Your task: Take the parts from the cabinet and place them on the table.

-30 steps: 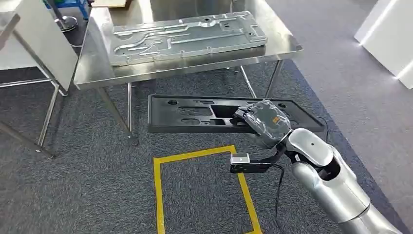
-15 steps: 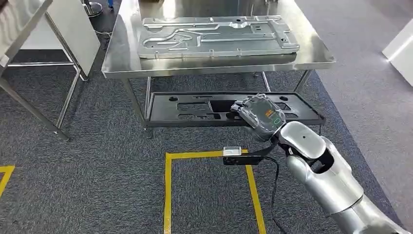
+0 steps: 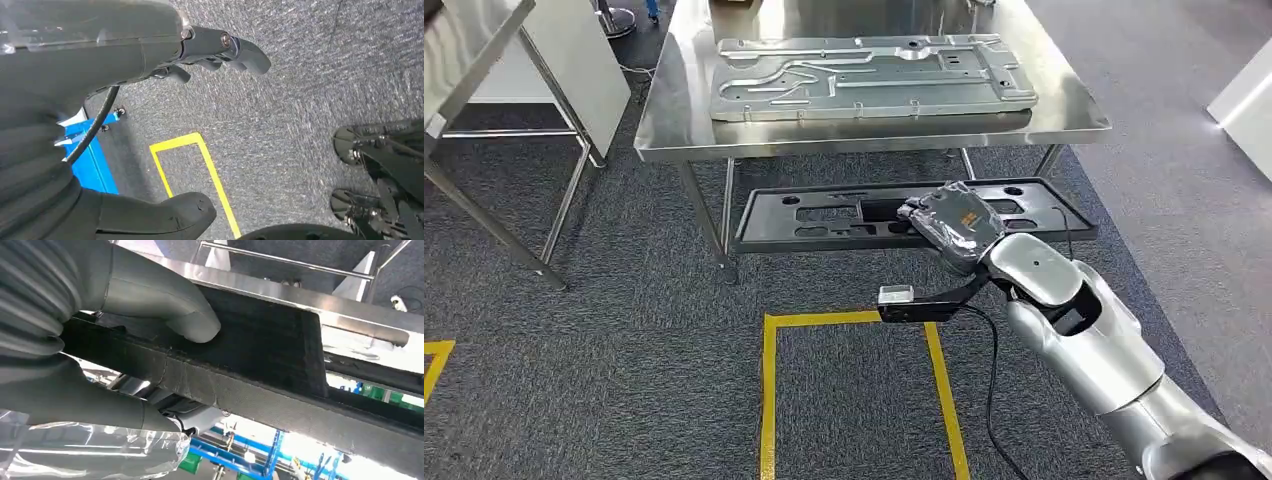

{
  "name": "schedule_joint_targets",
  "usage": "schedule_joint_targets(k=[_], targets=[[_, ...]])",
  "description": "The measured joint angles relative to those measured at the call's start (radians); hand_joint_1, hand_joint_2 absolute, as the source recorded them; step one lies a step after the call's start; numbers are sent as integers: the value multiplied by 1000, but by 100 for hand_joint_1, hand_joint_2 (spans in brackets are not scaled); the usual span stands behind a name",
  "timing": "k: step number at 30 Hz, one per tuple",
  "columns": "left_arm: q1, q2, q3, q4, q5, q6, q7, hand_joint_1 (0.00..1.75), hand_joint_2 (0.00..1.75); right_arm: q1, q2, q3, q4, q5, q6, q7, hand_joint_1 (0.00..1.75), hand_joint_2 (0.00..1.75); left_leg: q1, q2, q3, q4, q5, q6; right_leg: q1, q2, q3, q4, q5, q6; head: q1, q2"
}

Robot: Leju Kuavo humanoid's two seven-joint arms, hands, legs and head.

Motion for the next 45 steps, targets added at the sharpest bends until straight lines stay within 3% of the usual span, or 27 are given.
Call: schedule_joint_targets(k=[22, 23, 25, 26, 27, 28, 29, 31, 32, 33, 35, 36, 37, 38, 42, 43, 45], targets=[[0, -1, 8, -5, 0, -7, -1, 0, 175, -3, 0, 26, 9, 5, 0, 1, 175, 175, 1, 0, 1, 0, 1, -1, 1, 0, 0, 3, -2, 1, 0, 0], [0, -1, 8, -5, 0, -8, -2, 0, 175, -4, 0, 27, 9, 5, 0, 1, 175, 175, -7, 0, -4, 5, -4, 2, -2, -1, 2, -4, 1, 6, 0, 0], [1, -1, 11, -7, -1, -10, -3, 0, 175, -8, 0, 32, 9, 5, -1, 1, 175, 175, -8, -3, -5, -2, -7, 12, -4, -8, 5, -9, 2, 13, 0, 0], [0, -1, 11, -8, 0, -10, -3, 0, 175, -8, 0, 33, 8, 6, -1, 1, 175, 175, -1, -5, 14, -21, 0, 20, -5, -6, 13, -12, -1, 18, 0, 0], [2, -2, 12, -8, 0, -11, -5, 0, 175, -9, 0, 33, 9, 6, -2, 1, 175, 175, 4, -11, 27, -33, 7, 20, -10, 29, 14, 2, -10, 18, 0, 0], [1, -3, 12, -8, 0, -13, -5, 0, 175, -13, 0, 33, 9, 6, -3, 1, 175, 175, 6, -13, 31, -39, 8, 23, -11, 66, -10, 46, -39, 14, 0, 0], [-2, -3, 13, -8, 0, -14, -5, 0, 175, -16, 0, 33, 10, 6, -3, 2, 175, 175, 6, -13, 31, -38, 9, 26, -10, 88, -52, 123, -78, 12, 0, 0], [-9, -3, 13, -8, 0, -15, -6, 0, 175, -9, 4, 33, 12, 6, -2, 2, 175, 175, 5, -19, 31, -38, 6, 28, -11, 100, -138, 275, -126, 12, 0, 0], [-10, -3, 13, -8, -1, -15, -6, 0, 175, -5, 5, 34, 14, 6, -2, 1, 175, 175, 5, -28, 32, -37, 4, 25, -12, 100, -162, 303, -117, 12, 0, 0], [-9, -3, 13, -8, -1, -16, -6, 0, 175, -4, 5, 34, 16, 6, -2, 1, 175, 175, 7, -34, 34, -34, 1, 21, -16, 100, -162, 280, -84, 13, 0, 0], [-8, -4, 13, -8, 0, -17, -7, 0, 175, -6, 5, 34, 16, 6, -2, 2, 175, 175, 11, -44, 36, -18, -11, 10, -23, 99, -110, 138, 20, 15, 0, 0], [-6, -4, 14, -8, 0, -17, -7, 0, 175, -7, 6, 34, 16, 6, -2, 2, 175, 175, 12, -48, 36, -9, -19, 2, -27, 98, -82, 61, 56, 16, 0, 0], [-5, -3, 14, -8, 0, -17, -7, 0, 175, -7, 8, 35, 18, 6, -2, 2, 175, 175, 6, -51, 27, -1, -25, -8, -19, 96, -75, 52, 32, 14, 1, 0], [-7, -3, 15, -9, 0, -17, -8, 0, 175, -8, 9, 35, 18, 6, -2, 2, 175, 175, 6, -52, 21, 3, -27, -15, -16, 100, -77, 47, 26, 1, -1, 0], [-3, -4, 24, -10, 0, -17, -8, 0, 175, -5, 9, 38, 17, 6, -3, 2, 175, 175, 12, -47, 23, 8, -36, -39, -18, 96, -70, 40, 24, -27, 0, 0], [-4, -5, 24, -10, 0, -18, -8, 0, 175, -5, 6, 38, 17, 7, -3, 2, 175, 175, 12, -34, 10, 45, -53, -42, -16, 94, -63, 38, 20, -34, 0, 0], [-6, -6, 28, -10, 0, -18, -8, 0, 175, -6, -2, 39, 18, 7, -3, 2, 175, 175, 12, -28, -64, 186, -114, -45, -10, 89, -53, 38, 13, -45, 0, 0]])
